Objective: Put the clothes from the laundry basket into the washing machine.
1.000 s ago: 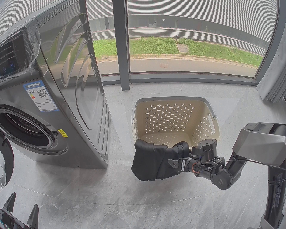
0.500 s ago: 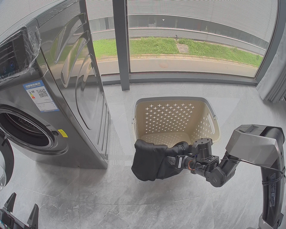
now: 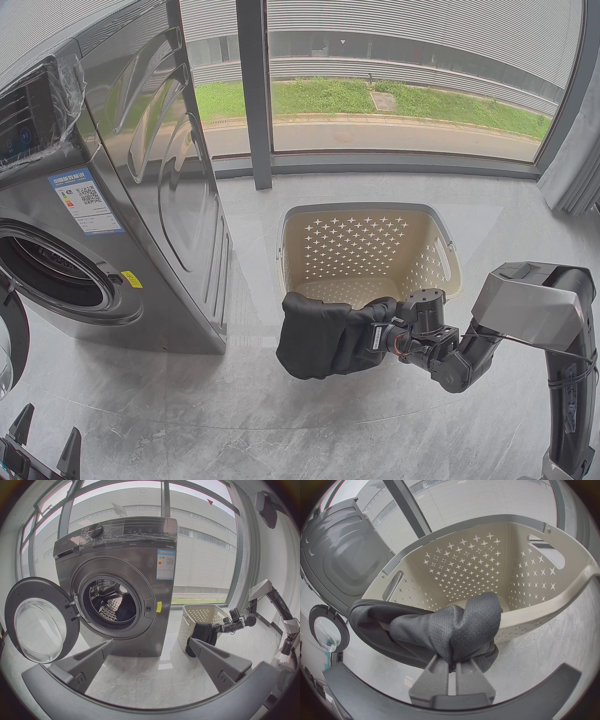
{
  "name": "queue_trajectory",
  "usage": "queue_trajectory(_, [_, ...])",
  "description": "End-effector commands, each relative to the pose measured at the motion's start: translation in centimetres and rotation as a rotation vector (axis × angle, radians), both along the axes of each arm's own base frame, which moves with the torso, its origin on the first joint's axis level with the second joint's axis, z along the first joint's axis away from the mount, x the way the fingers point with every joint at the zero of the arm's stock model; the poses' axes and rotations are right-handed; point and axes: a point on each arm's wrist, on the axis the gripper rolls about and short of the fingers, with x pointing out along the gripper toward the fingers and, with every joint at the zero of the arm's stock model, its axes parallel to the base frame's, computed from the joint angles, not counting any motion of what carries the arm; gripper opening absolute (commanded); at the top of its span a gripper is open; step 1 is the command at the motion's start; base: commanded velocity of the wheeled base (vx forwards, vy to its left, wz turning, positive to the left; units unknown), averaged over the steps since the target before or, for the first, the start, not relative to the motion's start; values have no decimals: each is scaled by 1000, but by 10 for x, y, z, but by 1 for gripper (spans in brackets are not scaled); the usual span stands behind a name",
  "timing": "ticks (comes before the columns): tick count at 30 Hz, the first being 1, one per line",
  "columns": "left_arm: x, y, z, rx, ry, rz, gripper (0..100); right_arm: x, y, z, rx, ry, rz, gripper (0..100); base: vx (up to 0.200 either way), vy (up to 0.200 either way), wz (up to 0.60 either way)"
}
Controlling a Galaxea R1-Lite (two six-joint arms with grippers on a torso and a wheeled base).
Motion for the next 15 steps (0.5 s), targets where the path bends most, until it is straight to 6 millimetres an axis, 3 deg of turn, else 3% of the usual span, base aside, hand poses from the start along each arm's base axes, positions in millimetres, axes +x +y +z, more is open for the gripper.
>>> queue_trajectory(1, [0, 0, -5, 0, 3, 0, 100, -9, -1, 6, 11, 10, 0, 0, 0, 0, 0])
queue_trajectory(5, [0, 0, -5, -2, 3, 1, 100, -23, -7, 24, 26, 4, -1, 0, 0, 0, 0])
queue_trajectory(9, [0, 0, -5, -3, 1, 1, 100, -49, -13, 61, 53, -44, 20, 0, 0, 0, 0])
queue_trajectory(15, [0, 0, -5, -3, 1, 1, 100, -74, -13, 100, 88, -131, 67, 0, 0, 0, 0])
